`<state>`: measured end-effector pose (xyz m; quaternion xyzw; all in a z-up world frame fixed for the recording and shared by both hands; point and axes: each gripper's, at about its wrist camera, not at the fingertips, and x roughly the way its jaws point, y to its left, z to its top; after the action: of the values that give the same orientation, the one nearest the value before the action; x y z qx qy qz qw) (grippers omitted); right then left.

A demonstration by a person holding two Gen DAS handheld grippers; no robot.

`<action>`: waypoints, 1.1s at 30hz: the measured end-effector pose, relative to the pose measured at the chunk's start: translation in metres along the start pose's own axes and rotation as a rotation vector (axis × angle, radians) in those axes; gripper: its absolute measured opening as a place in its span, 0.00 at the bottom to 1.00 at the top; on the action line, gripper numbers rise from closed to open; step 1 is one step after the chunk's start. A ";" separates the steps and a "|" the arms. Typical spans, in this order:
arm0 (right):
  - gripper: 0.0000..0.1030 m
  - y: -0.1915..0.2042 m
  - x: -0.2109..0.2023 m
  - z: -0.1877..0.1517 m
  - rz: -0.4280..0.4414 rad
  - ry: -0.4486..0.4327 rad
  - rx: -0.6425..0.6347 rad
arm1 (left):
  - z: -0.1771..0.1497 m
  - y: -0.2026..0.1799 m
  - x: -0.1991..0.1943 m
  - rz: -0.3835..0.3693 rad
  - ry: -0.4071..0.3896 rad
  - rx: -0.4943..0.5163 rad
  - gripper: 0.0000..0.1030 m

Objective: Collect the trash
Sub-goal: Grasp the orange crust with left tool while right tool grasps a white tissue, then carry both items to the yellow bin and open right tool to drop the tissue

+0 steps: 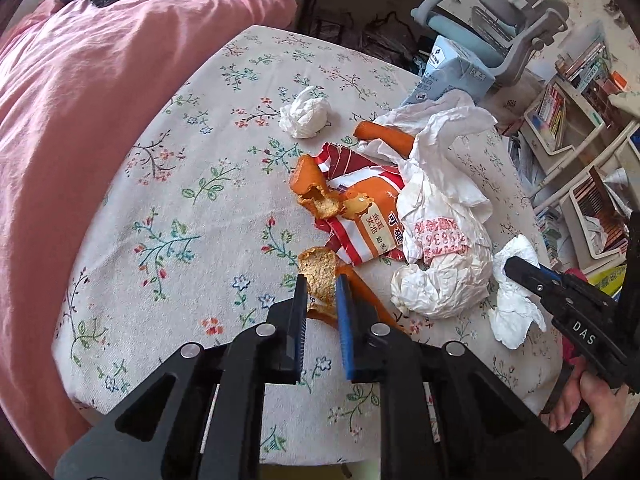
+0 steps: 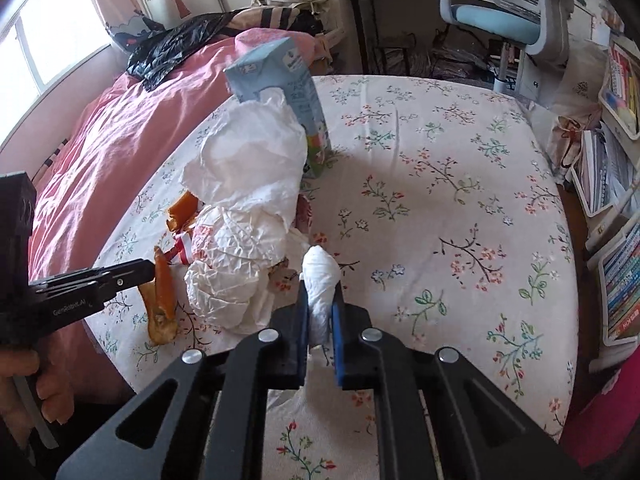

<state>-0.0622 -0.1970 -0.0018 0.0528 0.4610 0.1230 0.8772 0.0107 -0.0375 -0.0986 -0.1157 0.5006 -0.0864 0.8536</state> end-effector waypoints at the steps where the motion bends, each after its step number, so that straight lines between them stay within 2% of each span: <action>1: 0.10 -0.003 -0.006 -0.001 0.001 -0.010 0.014 | -0.002 0.004 -0.005 -0.011 -0.006 -0.010 0.13; 7: 0.10 -0.016 -0.023 -0.010 0.002 -0.046 0.071 | -0.011 0.012 -0.028 -0.031 -0.052 0.001 0.13; 10: 0.10 -0.017 -0.020 -0.008 0.005 -0.044 0.079 | -0.015 0.008 -0.024 -0.012 -0.026 0.045 0.13; 14: 0.10 -0.016 -0.021 -0.007 0.009 -0.044 0.062 | -0.024 0.005 -0.014 0.032 0.021 0.056 0.14; 16: 0.10 -0.015 -0.020 -0.006 0.008 -0.045 0.057 | -0.026 0.005 -0.011 0.046 0.031 0.052 0.22; 17: 0.11 -0.015 -0.020 -0.005 0.008 -0.045 0.055 | -0.028 0.006 -0.011 0.056 0.034 0.051 0.35; 19: 0.11 -0.017 -0.020 -0.005 0.010 -0.047 0.058 | -0.031 0.006 -0.014 0.101 0.018 0.054 0.52; 20: 0.11 -0.018 -0.020 -0.005 0.012 -0.049 0.060 | -0.034 0.006 -0.017 0.123 0.006 0.058 0.56; 29: 0.12 -0.016 -0.020 -0.004 0.021 -0.054 0.046 | -0.045 -0.020 -0.012 0.095 0.019 0.115 0.59; 33: 0.12 -0.020 -0.019 -0.005 0.017 -0.052 0.052 | -0.052 -0.038 -0.006 0.103 0.027 0.185 0.59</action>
<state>-0.0733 -0.2213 0.0066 0.0825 0.4407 0.1170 0.8862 -0.0391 -0.0785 -0.1072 -0.0093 0.5071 -0.0898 0.8572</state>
